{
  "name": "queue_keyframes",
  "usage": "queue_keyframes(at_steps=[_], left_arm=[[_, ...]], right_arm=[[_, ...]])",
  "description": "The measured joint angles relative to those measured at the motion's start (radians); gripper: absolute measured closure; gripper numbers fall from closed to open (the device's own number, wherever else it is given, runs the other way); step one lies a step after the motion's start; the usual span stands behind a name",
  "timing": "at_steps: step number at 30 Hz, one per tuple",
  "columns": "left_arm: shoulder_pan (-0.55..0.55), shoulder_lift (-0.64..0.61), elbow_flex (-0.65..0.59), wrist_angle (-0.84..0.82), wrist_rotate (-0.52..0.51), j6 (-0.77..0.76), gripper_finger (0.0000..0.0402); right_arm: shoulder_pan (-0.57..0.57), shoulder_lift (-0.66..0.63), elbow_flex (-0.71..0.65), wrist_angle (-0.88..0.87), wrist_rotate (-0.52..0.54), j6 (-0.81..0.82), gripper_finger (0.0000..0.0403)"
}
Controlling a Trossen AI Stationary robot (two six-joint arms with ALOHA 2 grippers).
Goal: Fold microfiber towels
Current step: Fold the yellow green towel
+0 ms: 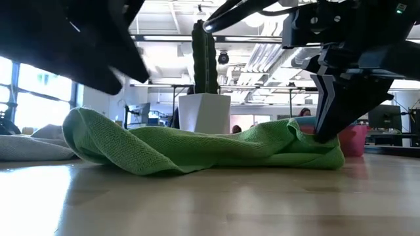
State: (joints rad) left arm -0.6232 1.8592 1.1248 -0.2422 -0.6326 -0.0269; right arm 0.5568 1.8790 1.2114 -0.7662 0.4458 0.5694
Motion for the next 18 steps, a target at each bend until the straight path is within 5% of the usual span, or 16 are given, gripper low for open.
queue_keyframes(at_steps=[7, 12, 18], left_arm=[[0.033, 0.114, 0.0, 0.009, -0.027, 0.019, 0.0263], [0.055, 0.145, 0.0, -0.046, -0.135, -0.003, 0.0263], [0.069, 0.145, 0.0, -0.12, -0.094, -0.076, 0.0281]], right_arm=[[0.0, 0.0, 0.0, 0.001, 0.0, 0.0, 0.0403], [0.0, 0.0, 0.0, 0.006, 0.0, 0.0, 0.0403], [0.0, 0.0, 0.0, 0.006, 0.0, 0.0, 0.0403]])
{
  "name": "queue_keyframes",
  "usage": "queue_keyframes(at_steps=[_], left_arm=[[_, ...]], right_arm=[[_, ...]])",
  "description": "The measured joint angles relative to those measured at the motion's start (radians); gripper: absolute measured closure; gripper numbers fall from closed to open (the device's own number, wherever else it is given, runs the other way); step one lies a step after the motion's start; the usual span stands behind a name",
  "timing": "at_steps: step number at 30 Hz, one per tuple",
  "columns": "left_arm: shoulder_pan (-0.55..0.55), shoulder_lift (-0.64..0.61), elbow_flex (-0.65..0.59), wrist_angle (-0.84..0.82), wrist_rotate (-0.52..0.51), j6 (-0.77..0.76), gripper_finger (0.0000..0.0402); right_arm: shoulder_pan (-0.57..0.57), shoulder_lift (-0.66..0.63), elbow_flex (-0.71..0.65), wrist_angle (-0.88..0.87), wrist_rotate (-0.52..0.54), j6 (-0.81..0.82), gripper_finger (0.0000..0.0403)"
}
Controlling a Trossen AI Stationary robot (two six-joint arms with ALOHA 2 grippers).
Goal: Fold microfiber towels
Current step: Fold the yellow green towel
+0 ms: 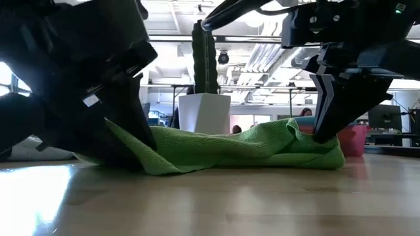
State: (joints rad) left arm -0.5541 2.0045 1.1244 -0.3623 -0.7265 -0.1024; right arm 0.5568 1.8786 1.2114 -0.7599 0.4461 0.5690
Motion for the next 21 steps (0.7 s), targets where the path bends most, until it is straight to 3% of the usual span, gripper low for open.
queue_keyframes(at_steps=[9, 15, 21], left_arm=[[-0.051, -0.062, 0.029, -0.018, 0.012, -0.069, 0.0394], [-0.081, -0.165, 0.073, -0.114, 0.011, -0.203, 0.0396], [-0.084, -0.316, 0.079, -0.183, 0.003, -0.361, 0.0397]], right_arm=[[0.006, 0.0, 0.001, -0.009, 0.005, -0.02, 0.0403], [0.045, 0.0, 0.092, -0.059, -0.02, -0.078, 0.0403], [0.087, 0.0, 0.256, -0.293, 0.011, -0.07, 0.0403]])
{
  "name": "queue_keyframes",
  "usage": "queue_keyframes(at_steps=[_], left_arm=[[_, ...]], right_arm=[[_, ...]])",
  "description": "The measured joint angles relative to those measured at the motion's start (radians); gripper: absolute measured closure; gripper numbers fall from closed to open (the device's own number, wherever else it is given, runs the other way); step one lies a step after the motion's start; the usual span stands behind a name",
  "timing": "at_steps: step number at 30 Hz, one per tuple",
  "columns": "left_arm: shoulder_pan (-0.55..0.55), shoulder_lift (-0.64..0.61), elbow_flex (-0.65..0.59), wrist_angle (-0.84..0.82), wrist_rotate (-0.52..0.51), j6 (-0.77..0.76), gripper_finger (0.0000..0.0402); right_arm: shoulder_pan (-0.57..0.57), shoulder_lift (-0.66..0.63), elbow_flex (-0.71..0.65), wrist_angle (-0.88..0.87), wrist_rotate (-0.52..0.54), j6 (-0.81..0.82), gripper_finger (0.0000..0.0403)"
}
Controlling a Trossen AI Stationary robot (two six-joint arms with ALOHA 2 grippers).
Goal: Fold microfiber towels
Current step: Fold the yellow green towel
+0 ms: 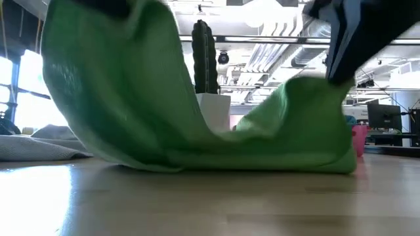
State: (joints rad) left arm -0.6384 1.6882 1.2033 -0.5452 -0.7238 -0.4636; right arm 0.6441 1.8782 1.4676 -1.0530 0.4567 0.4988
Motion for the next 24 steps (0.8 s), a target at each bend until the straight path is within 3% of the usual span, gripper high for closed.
queue_keyframes(at_steps=[9, 14, 20, 24], left_arm=[[0.009, -0.255, 0.0, -0.08, -0.091, -0.016, 0.04], [0.035, -0.341, 0.0, -0.09, -0.139, -0.054, 0.0401], [0.078, -0.337, -0.001, -0.117, -0.029, -0.032, 0.0401], [0.107, -0.336, -0.002, -0.131, -0.142, 0.014, 0.0401]], right_arm=[[0.039, 0.0, 0.264, -0.521, 0.171, 0.212, 0.0403], [0.037, -0.02, 0.333, -0.477, 0.251, 0.158, 0.0403], [0.021, -0.022, 0.372, -0.517, 0.314, 0.112, 0.0403], [-0.019, -0.031, 0.369, -0.519, 0.358, 0.044, 0.0403]])
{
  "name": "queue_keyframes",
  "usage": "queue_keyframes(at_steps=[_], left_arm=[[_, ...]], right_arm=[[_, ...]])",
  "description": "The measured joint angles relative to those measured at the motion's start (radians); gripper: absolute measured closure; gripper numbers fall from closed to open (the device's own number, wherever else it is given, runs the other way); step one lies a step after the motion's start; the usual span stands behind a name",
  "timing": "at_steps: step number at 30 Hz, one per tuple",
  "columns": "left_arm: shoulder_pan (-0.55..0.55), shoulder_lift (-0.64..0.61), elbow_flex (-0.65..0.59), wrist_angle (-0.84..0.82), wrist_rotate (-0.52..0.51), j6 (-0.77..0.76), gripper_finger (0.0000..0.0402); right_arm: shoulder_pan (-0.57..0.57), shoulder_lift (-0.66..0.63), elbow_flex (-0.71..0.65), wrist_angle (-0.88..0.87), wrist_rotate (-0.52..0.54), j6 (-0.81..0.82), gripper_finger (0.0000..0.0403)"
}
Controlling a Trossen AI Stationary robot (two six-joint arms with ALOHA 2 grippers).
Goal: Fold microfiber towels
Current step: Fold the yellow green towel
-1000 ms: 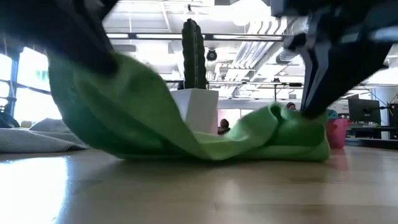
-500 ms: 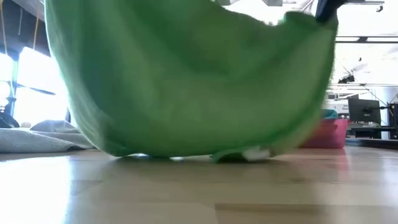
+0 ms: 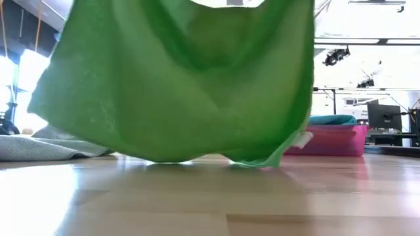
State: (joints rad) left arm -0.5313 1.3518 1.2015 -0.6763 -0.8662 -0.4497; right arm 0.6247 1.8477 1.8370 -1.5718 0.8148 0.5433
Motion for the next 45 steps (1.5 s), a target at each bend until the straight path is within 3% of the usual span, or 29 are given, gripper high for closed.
queue_keyframes(at_steps=[7, 19, 23, 27, 30, 34, 39, 45], left_arm=[[0.098, -0.006, 0.0, -0.008, -0.204, 0.143, 0.0401], [0.334, -0.012, 0.0, -0.006, -0.205, 0.263, 0.0401], [0.381, -0.012, 0.0, -0.008, -0.05, 0.236, 0.0401], [0.381, -0.011, -0.074, 0.017, 0.18, 0.15, 0.0401], [0.331, -0.006, -0.183, 0.13, 0.341, 0.044, 0.0401], [0.222, 0.007, -0.336, 0.4, 0.511, -0.053, 0.0401], [0.089, 0.078, -0.444, 0.697, 0.532, -0.152, 0.0401], [-0.023, 0.251, -0.45, 0.804, 0.525, -0.268, 0.0401]], right_arm=[[-0.118, -0.03, -0.001, 0.001, 0.012, -0.094, 0.0403], [-0.328, -0.194, -0.001, 0.0, -0.035, -0.113, 0.0403], [-0.357, -0.198, -0.029, 0.004, -0.144, -0.069, 0.0403], [-0.341, -0.197, -0.18, 0.002, -0.244, 0.0, 0.0403], [-0.296, -0.197, -0.33, 0.033, -0.33, 0.085, 0.0403], [-0.204, -0.195, -0.505, 0.225, -0.472, 0.124, 0.0403], [-0.096, -0.195, -0.641, 0.596, -0.559, 0.131, 0.0403], [-0.024, -0.184, -0.736, 0.867, -0.642, 0.13, 0.0403]])
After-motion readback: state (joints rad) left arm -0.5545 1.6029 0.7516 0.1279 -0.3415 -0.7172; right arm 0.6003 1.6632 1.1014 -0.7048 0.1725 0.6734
